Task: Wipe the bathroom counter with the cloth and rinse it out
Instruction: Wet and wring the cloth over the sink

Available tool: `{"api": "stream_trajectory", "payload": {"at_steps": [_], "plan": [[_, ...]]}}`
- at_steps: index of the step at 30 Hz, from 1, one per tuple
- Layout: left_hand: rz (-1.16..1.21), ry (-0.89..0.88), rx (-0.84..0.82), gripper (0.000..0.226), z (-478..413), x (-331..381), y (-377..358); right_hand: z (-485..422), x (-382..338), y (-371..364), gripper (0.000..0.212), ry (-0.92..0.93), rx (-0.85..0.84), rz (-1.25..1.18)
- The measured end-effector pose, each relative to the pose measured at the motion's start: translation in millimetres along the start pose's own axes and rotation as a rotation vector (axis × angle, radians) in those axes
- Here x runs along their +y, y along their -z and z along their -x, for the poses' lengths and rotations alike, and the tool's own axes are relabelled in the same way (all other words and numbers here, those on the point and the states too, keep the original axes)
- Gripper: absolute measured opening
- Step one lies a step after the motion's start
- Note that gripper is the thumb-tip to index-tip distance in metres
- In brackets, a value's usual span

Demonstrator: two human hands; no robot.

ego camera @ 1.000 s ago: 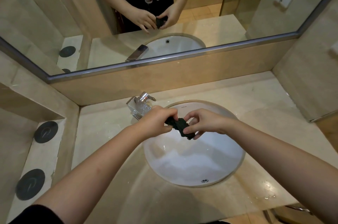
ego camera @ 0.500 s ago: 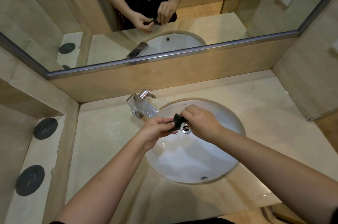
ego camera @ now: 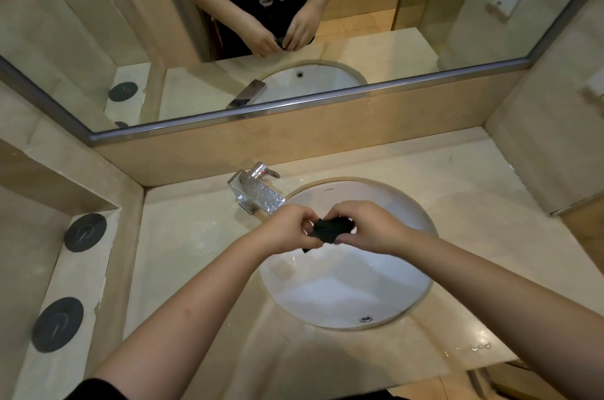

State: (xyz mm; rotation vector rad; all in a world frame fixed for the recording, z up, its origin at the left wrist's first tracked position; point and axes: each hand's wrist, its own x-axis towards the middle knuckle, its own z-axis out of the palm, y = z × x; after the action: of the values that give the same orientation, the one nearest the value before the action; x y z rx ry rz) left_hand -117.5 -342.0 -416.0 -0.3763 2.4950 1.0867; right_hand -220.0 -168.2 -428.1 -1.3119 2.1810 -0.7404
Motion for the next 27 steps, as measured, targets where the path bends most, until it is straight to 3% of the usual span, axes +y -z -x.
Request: {"api": "stream_trajectory", "payload": {"at_steps": [2, 4, 8, 10, 12, 14, 17, 21, 27], "plan": [[-0.165, -0.139, 0.078, 0.027, 0.7, 0.8, 0.8, 3.2, -2.5, 15.9, 0.016, -0.207, -0.065, -0.441], [-0.248, -0.279, 0.143, 0.026, 1.7, 1.6, 2.7, 4.0, 3.3, 25.9, 0.020, -0.346, -0.089, -0.721], [-0.441, -0.537, 0.258, 0.025, -1.5, 0.9, 9.7, 4.0, 10.5, 30.5, 0.032, -0.431, -0.447, -0.947], [-0.551, -0.651, 0.337, 0.023, -4.6, -3.0, 10.9, 3.0, 9.3, 29.0, 0.030, -0.437, -0.527, -0.948], [-0.637, -0.741, 0.385, 0.021, -6.6, -5.1, 6.2, 0.5, 3.9, 27.5, 0.020, -0.458, -0.508, -0.847], [-0.682, -0.740, 0.395, 0.026, -9.0, -6.4, -2.8, -2.3, -2.4, 24.0, 0.016, -0.428, -0.398, -0.583], [-0.678, -0.494, 0.281, 0.027, -6.0, -5.7, -11.5, -4.5, -9.1, 13.4, 0.004, -0.254, -0.156, -0.015], [-0.260, -0.128, 0.155, 0.026, -3.6, 5.0, -18.4, 1.3, 1.4, -11.4, 0.012, -0.080, -0.006, 0.350], [0.443, 0.092, 0.055, 0.026, 5.6, 6.1, -25.5, 14.9, 14.3, -23.4, 0.024, 0.232, 0.311, 0.490]]}}
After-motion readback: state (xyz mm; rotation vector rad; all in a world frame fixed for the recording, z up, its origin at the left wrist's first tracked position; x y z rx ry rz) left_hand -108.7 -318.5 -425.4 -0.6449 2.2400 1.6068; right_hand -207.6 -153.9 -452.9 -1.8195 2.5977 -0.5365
